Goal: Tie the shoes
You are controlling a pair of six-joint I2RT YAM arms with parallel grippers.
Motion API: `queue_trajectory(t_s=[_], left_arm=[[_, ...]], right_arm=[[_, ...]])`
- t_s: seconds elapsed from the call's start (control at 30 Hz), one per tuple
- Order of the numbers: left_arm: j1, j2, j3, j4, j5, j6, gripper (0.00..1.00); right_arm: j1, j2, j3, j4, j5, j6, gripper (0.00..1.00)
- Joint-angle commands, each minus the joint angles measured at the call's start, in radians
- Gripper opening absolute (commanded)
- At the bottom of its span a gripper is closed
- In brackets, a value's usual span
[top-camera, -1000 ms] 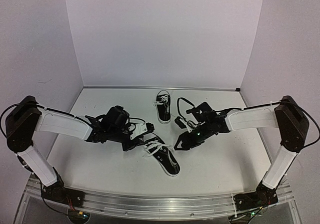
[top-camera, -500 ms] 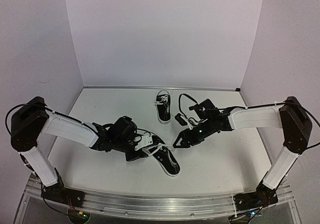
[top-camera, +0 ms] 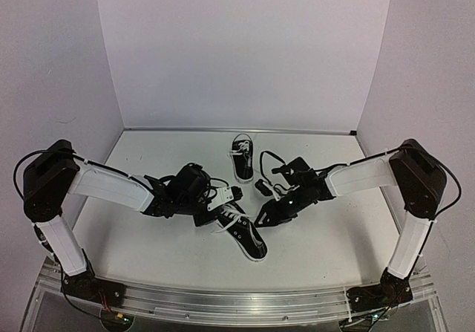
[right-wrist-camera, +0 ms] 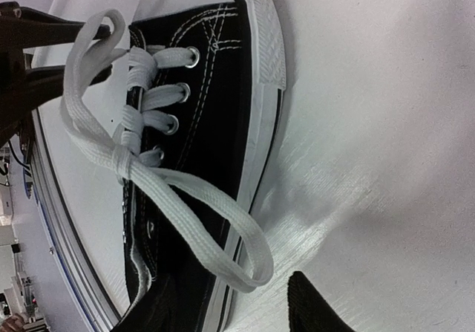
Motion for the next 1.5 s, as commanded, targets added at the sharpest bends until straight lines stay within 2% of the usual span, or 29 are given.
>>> queue_trajectory(t_s=[0.0, 0.23, 0.37, 0.47, 0.67, 0.8, 1.0, 1.2, 1.47], left_arm=[[0.005, 0.048, 0.102, 0.048, -0.04, 0.023, 0.14], [0.012, 0.119, 0.2, 0.071, -0.032, 0.036, 0.11], [0.027, 0.16, 0.242, 0.06, -0.005, 0.021, 0.15], [0.043, 0.153, 0.242, 0.034, 0.006, -0.014, 0.22], [0.074, 0.011, 0.13, -0.038, 0.021, -0.105, 0.44], [0.074, -0.094, 0.045, -0.13, 0.06, -0.171, 0.49], [0.074, -0.217, -0.09, -0.168, 0.163, -0.217, 0.53], [0.07, -0.17, -0.102, -0.151, 0.24, -0.171, 0.57], [0.064, -0.048, -0.056, -0.114, 0.242, -0.082, 0.59]], right_arm=[[0.004, 0.028, 0.016, 0.034, 0.012, 0.001, 0.4], [0.017, 0.027, 0.012, 0.057, -0.052, 0.015, 0.4], [0.071, 0.051, 0.021, 0.093, -0.09, 0.043, 0.39], [0.119, 0.066, 0.037, 0.101, -0.104, 0.056, 0.39], [0.137, -0.013, 0.021, 0.1, -0.096, 0.067, 0.43], [0.114, -0.081, -0.008, 0.077, -0.056, 0.06, 0.45], [0.063, -0.16, -0.054, 0.055, -0.022, 0.045, 0.47], [0.033, -0.093, 0.004, 0.033, -0.015, -0.003, 0.56], [0.033, 0.006, 0.051, 0.026, -0.053, -0.028, 0.56]])
